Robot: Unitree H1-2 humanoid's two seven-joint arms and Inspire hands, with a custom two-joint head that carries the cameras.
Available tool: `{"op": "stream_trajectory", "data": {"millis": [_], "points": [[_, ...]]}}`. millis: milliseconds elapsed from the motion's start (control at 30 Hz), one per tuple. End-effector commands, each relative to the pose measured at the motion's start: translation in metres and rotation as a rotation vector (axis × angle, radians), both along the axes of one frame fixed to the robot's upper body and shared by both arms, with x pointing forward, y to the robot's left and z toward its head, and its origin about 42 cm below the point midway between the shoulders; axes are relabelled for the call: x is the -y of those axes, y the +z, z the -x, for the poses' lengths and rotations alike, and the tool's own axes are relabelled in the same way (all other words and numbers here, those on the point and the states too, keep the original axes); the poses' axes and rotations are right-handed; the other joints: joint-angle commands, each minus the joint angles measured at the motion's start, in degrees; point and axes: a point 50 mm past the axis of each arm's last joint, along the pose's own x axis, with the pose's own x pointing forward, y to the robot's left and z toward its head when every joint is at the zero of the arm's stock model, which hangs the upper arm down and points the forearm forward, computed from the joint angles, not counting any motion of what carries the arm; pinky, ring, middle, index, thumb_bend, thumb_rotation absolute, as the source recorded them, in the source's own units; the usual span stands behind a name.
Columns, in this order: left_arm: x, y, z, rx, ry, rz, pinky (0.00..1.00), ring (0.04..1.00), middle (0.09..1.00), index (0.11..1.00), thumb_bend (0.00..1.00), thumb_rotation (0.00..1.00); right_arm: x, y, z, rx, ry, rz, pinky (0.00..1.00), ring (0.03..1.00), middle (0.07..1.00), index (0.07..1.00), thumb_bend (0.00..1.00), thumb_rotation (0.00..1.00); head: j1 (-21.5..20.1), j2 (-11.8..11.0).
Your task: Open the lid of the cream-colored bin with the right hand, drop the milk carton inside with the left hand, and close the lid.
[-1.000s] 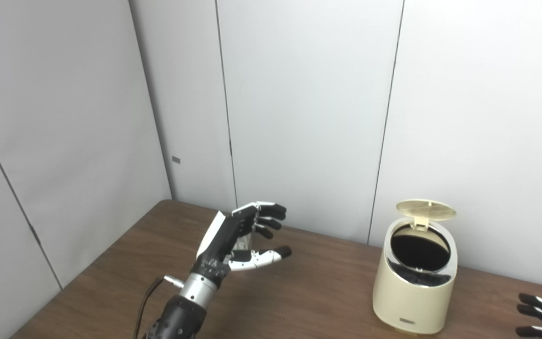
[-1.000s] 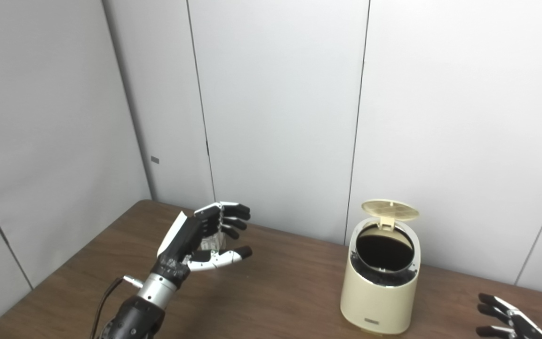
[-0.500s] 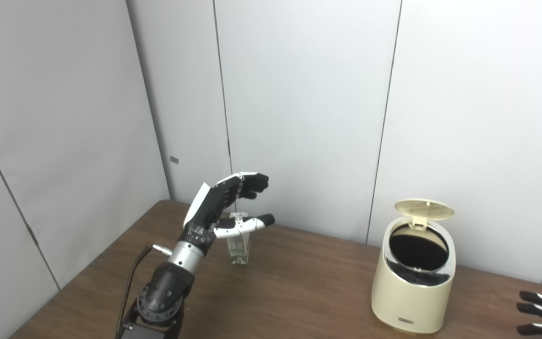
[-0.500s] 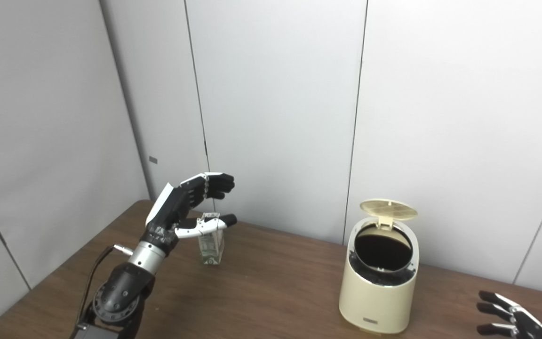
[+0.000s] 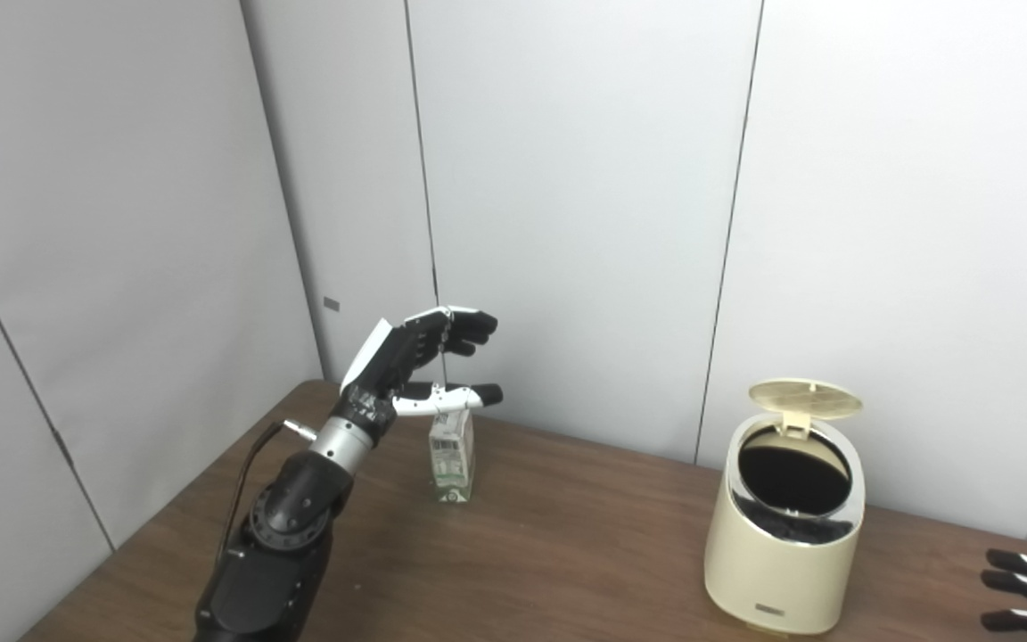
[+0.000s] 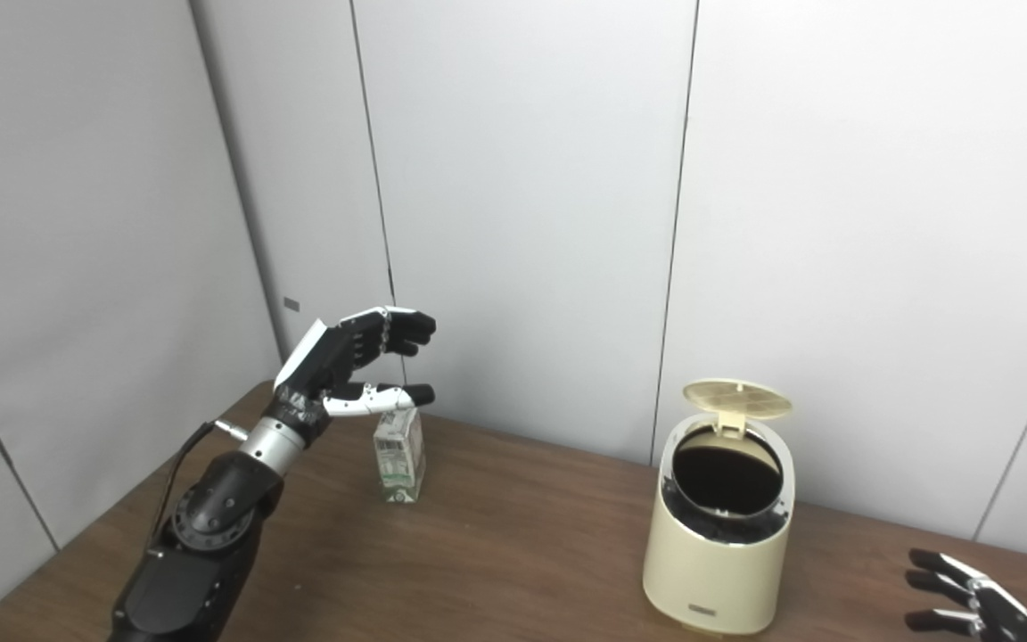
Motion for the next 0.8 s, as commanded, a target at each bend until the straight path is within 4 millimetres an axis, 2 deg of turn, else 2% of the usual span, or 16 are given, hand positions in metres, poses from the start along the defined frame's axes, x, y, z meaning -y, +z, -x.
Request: {"op": "stream_trajectory", "data": {"millis": [0,133,267,467,767], "points": [[-0.010,0.031,-0.008,0.083,0.010,-0.037,0.76,0.778,0.790,0.800,0.89,0.33,0.002,0.022,-0.002,0.091,0.006,0.020,0.39,0.679,0.809,0.821,0.93,0.33,-0.2,0.0],[-0.019,0.024,-0.014,0.053,0.043,-0.020,0.77,0.795,0.811,0.807,0.89,0.32,0.003,0.021,0.000,0.079,0.006,0.022,0.38,0.677,0.815,0.823,0.93,0.33,-0.4,0.0],[-0.026,0.020,-0.019,0.029,0.061,-0.007,0.78,0.807,0.819,0.807,0.84,0.27,0.004,0.022,0.001,0.077,0.004,0.026,0.38,0.673,0.807,0.818,0.94,0.32,-0.9,0.2],[-0.034,0.012,-0.025,-0.001,0.071,0.005,0.77,0.811,0.818,0.801,0.80,0.27,0.007,0.022,0.003,0.068,-0.006,0.026,0.38,0.670,0.812,0.818,0.95,0.32,-1.7,0.3],[-0.040,-0.003,-0.033,-0.043,0.100,0.058,0.81,0.832,0.828,0.788,0.75,0.15,0.010,0.024,0.005,0.057,-0.003,0.031,0.41,0.687,0.824,0.828,0.91,0.25,-2.1,0.5]]}}
